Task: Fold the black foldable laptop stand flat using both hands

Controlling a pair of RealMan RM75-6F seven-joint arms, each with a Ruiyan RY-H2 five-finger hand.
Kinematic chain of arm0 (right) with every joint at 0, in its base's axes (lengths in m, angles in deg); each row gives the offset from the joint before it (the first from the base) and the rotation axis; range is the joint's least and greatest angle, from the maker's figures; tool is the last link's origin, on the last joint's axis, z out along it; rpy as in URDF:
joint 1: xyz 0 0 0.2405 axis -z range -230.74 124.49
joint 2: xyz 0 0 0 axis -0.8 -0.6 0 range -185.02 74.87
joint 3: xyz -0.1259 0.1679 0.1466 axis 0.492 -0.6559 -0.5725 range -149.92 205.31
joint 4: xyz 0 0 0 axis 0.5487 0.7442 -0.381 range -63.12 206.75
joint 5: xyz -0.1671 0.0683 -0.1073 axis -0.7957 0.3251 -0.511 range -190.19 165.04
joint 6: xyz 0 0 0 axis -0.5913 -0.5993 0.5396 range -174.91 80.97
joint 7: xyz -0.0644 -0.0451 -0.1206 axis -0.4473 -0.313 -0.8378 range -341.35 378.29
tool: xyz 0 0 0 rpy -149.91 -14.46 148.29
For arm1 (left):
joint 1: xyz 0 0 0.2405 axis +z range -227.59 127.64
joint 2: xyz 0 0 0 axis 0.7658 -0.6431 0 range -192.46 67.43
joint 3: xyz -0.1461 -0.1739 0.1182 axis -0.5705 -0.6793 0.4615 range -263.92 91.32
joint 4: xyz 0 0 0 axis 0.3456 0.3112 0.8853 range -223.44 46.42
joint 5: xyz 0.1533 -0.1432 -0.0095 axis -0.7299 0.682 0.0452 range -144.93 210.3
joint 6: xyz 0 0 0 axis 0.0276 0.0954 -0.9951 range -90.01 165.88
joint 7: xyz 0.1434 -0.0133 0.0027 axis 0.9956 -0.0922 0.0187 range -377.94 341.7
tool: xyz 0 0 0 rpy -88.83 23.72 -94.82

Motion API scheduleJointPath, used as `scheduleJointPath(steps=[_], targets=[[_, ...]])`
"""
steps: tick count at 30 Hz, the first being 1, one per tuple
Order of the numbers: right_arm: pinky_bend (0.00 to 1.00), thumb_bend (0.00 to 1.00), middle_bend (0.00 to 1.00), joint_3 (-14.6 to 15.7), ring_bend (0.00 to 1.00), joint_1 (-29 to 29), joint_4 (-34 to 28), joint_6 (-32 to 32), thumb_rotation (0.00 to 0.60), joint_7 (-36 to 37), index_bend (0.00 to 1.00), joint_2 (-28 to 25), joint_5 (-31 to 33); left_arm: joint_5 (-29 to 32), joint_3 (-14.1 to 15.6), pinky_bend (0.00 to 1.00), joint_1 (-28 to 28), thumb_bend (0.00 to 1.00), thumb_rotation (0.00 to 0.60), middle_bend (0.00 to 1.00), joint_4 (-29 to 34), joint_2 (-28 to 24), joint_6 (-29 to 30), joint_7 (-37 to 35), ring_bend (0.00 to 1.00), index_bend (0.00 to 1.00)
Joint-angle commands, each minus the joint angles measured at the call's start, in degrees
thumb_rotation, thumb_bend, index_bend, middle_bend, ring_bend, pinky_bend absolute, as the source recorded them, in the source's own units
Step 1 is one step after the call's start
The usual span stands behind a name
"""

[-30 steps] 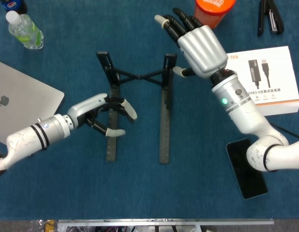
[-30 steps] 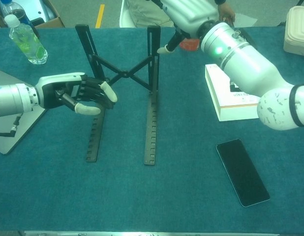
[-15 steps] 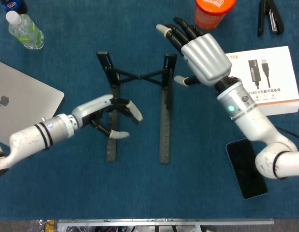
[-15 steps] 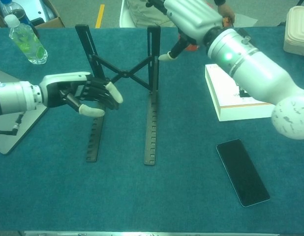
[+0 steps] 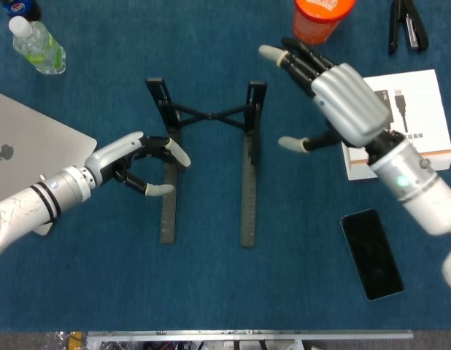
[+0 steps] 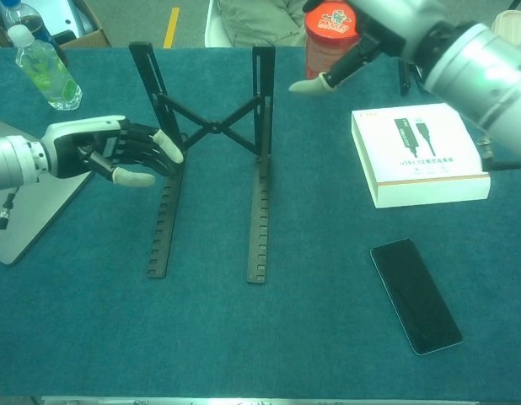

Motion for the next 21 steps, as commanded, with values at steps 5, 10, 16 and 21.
scheduleJointPath(steps=[5, 10, 16, 21], targets=[[0.21, 0.09, 0.13, 1.9, 0.04, 2.0, -7.2, 7.4, 0.600, 18.1, 0.00, -9.8, -4.3, -0.3, -1.2, 0.20, -1.2, 0.24, 0.600, 0.38, -2.4, 2.6, -1.3, -2.2, 0.22, 0.36], [0.21, 0.09, 0.13, 3.3, 0.04, 2.0, -8.2, 11.5, 0.600, 27.0, 0.00, -13.0, -6.8, -0.2, -1.9, 0.20, -1.8, 0.24, 0.600, 0.38, -3.6, 3.8, -1.8, -2.7, 0.22, 0.36], [0.21, 0.11, 0.13, 5.5, 0.04, 1.4, -8.0, 15.9, 0.600, 35.2, 0.00, -14.8, -9.6, 0.6, -2.2, 0.20, -2.1, 0.24, 0.600, 0.38, -5.2, 4.3, -3.0, -0.8, 0.22, 0.36], [0.21, 0.11, 0.13, 7.3, 0.04, 0.8, -6.7, 18.2, 0.600, 38.5, 0.00, -14.6, -11.7, 1.8, -2.3, 0.20, -1.6, 0.24, 0.600, 0.38, -5.8, 4.1, -4.0, 1.9, 0.22, 0.36]])
